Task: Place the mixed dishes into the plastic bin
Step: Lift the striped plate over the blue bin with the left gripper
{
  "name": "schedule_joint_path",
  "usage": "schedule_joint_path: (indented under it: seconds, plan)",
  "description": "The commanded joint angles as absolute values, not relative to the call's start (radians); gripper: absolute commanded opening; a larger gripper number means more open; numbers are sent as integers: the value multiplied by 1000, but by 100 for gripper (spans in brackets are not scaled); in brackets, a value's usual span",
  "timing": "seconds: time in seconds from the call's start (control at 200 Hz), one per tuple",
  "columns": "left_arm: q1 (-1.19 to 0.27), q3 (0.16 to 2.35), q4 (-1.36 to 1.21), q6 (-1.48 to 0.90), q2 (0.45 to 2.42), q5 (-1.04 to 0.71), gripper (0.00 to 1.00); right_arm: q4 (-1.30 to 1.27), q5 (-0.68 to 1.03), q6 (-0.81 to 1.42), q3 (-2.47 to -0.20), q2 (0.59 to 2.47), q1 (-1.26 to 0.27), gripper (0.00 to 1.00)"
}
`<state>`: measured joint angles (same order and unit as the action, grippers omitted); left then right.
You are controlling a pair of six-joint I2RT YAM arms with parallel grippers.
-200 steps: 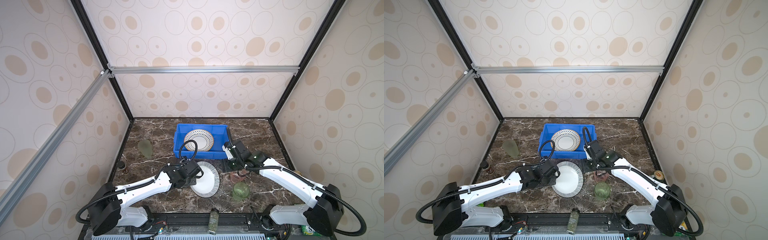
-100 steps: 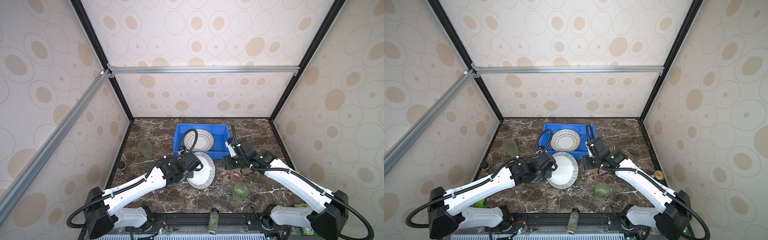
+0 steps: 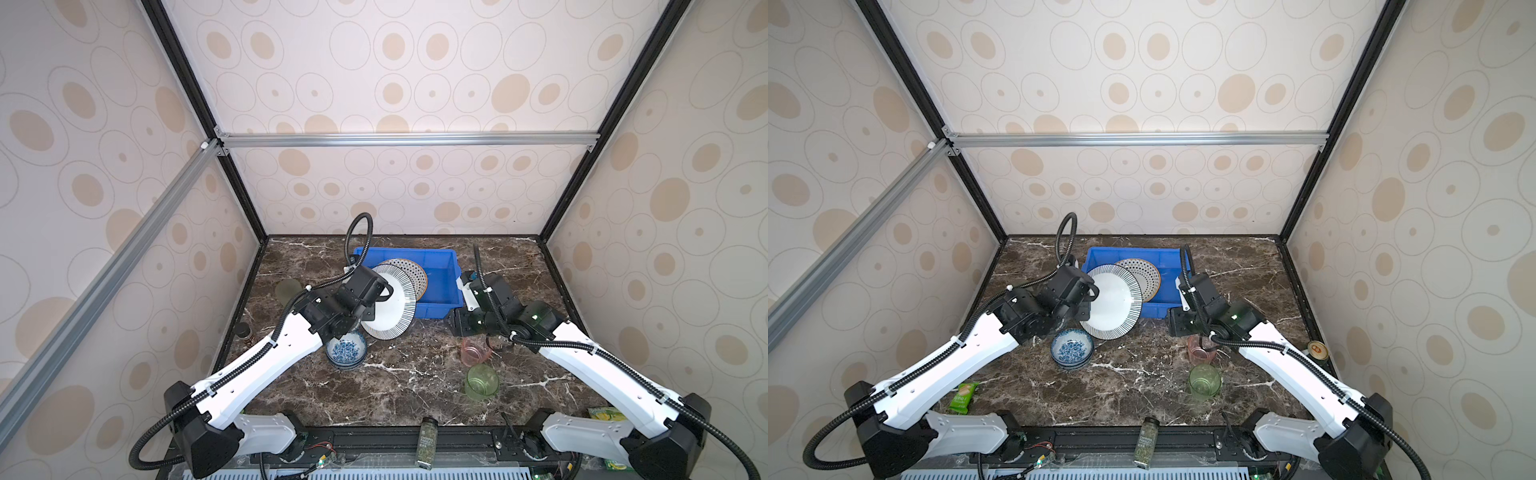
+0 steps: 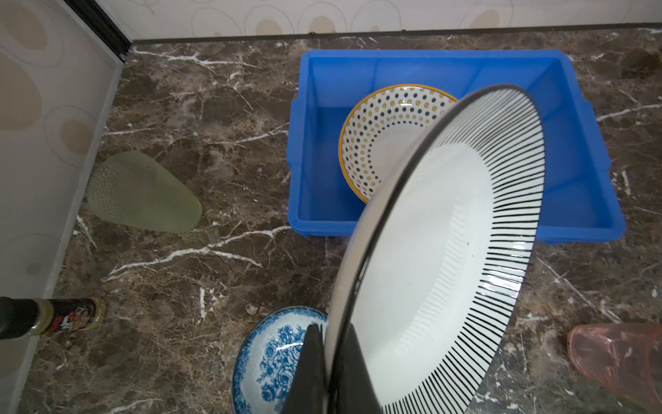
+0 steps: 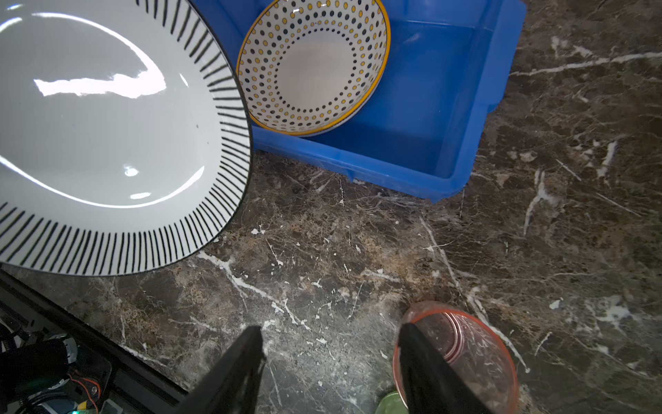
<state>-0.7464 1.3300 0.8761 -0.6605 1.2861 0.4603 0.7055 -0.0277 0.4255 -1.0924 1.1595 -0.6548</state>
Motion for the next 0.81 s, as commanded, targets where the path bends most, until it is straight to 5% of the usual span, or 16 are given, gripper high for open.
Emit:
schedule_joint_path:
  seconds: [0.0,0.801]
  plan:
    - [-697,1401,712,-598,1279,482,0,672,-39,413,-1107,1147,-645,65]
    - [-362,1525,339,-589,1683,-90,0,615,32,393,-1161,1247,-600,65]
